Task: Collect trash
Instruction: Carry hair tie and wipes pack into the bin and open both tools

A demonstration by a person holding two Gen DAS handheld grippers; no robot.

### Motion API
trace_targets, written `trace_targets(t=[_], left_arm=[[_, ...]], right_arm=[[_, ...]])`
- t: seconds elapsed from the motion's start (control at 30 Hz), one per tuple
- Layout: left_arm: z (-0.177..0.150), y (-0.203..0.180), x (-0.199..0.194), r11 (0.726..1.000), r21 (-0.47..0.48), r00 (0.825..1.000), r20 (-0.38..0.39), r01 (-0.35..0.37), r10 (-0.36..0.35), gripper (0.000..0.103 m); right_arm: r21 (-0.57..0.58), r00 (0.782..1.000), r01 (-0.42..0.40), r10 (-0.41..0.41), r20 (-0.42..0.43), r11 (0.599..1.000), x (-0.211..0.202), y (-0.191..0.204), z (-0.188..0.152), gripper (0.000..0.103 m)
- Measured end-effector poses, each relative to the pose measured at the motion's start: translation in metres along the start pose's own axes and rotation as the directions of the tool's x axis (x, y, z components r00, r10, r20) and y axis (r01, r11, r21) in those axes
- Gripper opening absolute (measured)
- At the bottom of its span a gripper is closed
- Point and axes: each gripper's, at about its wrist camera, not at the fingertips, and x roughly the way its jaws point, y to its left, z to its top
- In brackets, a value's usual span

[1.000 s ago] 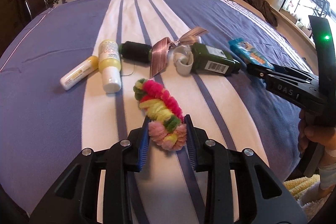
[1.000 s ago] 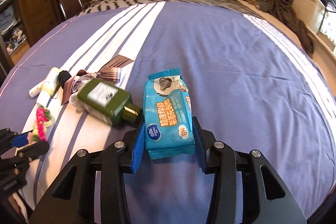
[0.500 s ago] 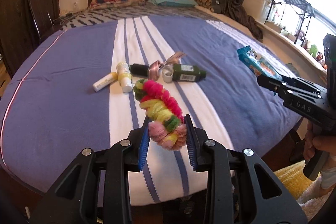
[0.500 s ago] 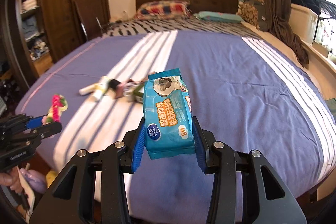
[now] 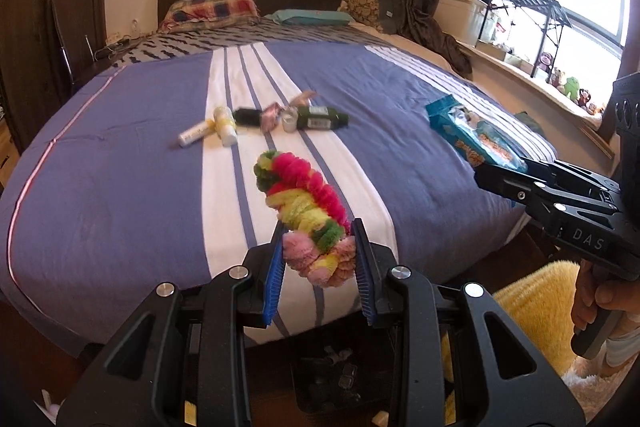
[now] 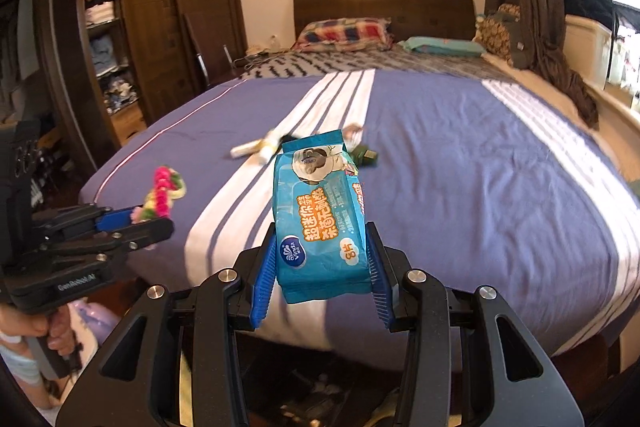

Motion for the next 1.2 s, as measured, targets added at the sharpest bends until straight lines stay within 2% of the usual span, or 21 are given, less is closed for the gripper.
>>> trace_targets(t=[0.1, 0.2, 0.4, 0.53, 0.73, 1.07, 1.2], left_arm=[[-0.025, -0.006, 0.009, 1.000, 0.001, 0.999, -0.047, 0.018, -0.018, 0.030], [-0.053, -0.007, 0.030, 0.999, -0.014, 0.991, -0.129, 0.033, -0.035, 0.030], [-0.094, 0.000, 0.057, 0.999, -0.043, 0.972, -0.231, 0.034, -0.043, 0.030], [-0.131, 0.003, 0.086, 0.998, -0.057, 0.943, -0.329, 0.025, -0.043, 0.030], [-0.168, 0.010, 0.123, 0.993, -0.109, 0.897, -0.436, 0.035, -0.079, 0.030], [-0.197, 0.013, 0.163, 0.986, -0.160, 0.835, -0.536, 0.040, -0.121, 0.030], [-0.200, 0.010, 0.172, 0.984, -0.170, 0.817, -0.561, 0.046, -0.135, 0.031]], right_arm=[[0.006, 0.998, -0.033, 0.034, -0.047, 0.999, 0.005, 0.005, -0.023, 0.042], [0.005, 0.991, -0.061, 0.062, -0.118, 0.998, 0.018, 0.008, -0.049, 0.042], [0.068, 0.965, -0.078, 0.092, -0.247, 0.995, 0.042, 0.001, -0.095, 0.042], [0.080, 0.941, -0.060, 0.084, -0.329, 0.995, 0.058, 0.002, -0.125, 0.042], [0.102, 0.889, -0.041, 0.082, -0.451, 0.994, 0.089, 0.001, -0.163, 0.042], [0.186, 0.812, 0.014, 0.097, -0.575, 0.982, 0.132, -0.012, -0.193, 0.042], [0.222, 0.796, 0.017, 0.121, -0.594, 0.975, 0.144, -0.017, -0.198, 0.044]])
